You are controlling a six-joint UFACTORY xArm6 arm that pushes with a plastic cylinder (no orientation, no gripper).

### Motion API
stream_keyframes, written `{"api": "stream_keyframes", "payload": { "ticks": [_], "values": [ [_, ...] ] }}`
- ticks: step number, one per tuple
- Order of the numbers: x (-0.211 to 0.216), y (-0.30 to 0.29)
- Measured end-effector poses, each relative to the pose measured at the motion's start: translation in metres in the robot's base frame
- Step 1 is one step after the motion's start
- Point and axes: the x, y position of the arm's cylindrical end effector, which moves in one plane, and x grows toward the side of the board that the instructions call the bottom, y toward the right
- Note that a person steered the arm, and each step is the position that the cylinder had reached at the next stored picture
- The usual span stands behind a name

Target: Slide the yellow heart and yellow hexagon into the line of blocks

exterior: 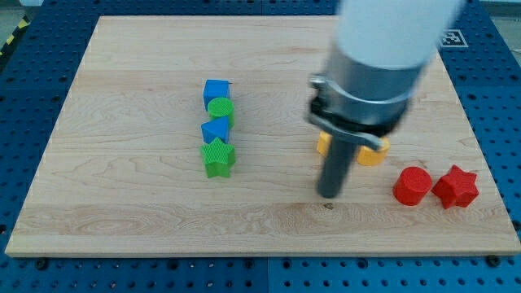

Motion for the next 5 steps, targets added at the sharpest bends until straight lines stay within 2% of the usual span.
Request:
{"api": "stream_keyframes", "payload": {
  "ticks": [1, 2, 4, 5],
  "values": [
    [-0.022, -0.064],
    [-0.045, -0.09],
    [-0.095, -0.084],
    [-0.116, -0.053]
  ]
}}
